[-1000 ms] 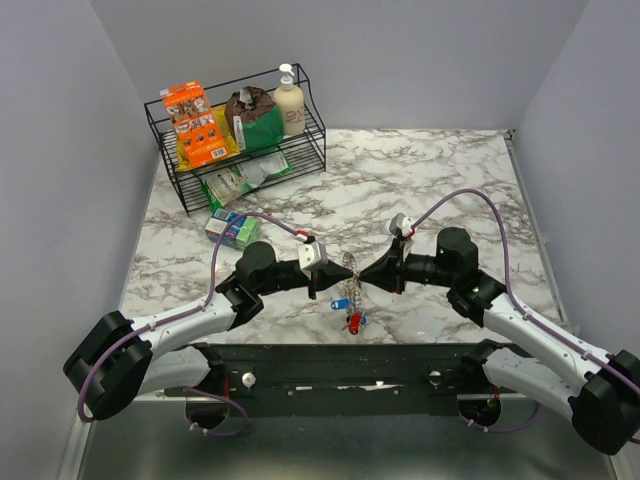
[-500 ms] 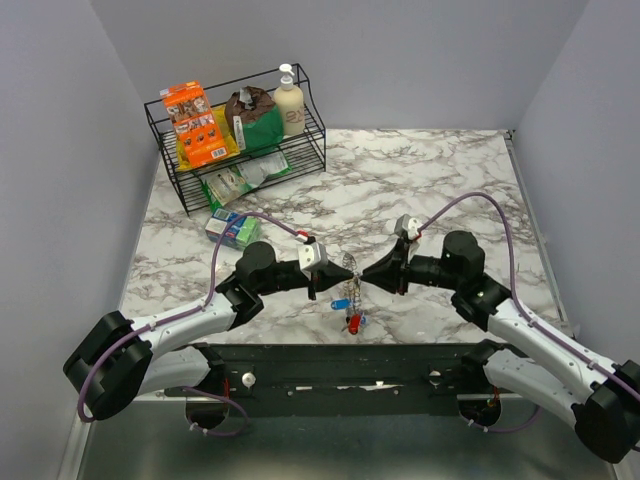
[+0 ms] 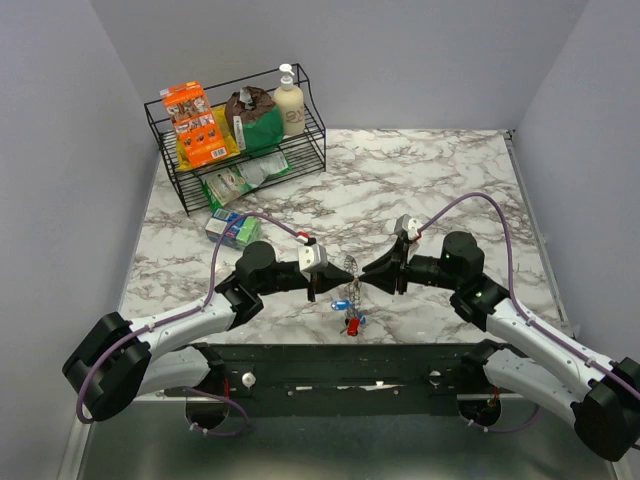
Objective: Put the keys on the keyring
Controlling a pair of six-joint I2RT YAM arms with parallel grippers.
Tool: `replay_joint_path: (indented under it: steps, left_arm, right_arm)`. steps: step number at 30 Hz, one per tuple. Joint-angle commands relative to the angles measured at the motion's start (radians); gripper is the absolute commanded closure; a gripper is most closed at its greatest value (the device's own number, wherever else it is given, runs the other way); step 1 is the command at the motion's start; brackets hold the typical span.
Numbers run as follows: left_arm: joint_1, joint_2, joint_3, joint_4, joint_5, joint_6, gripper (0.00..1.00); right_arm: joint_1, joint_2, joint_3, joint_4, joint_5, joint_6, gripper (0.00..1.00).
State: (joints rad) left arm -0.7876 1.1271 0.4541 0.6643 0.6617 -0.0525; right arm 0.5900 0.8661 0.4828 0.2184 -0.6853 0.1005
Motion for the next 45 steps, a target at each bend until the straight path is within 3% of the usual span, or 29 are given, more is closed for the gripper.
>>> replay_joint_path:
  steps: [1, 22, 32, 38, 45]
  left_arm:
    - [-0.005, -0.033, 0.037, 0.06, 0.032, 0.002, 1.0]
    - [-0.004, -0.03, 0.032, 0.083, 0.042, -0.006, 1.0]
    - [-0.004, -0.041, 0.034, 0.052, 0.027, 0.011, 1.0]
    - [-0.005, -0.046, 0.032, 0.041, 0.021, 0.013, 1.0]
    - [-0.004, -0.055, 0.029, 0.029, 0.016, 0.02, 1.0]
  right_arm:
    - [0.007, 0.027, -0.004, 0.055, -0.036, -0.004, 0.65]
    - [0.007, 0.093, -0.027, 0.11, -0.074, 0.016, 0.67]
    - [0.005, -0.03, -0.02, 0.053, 0.035, 0.019, 0.62]
    - [0.005, -0.121, -0.058, 0.075, 0.087, 0.034, 0.46]
    - [0.005, -0.211, -0.122, 0.125, 0.148, 0.054, 0.15]
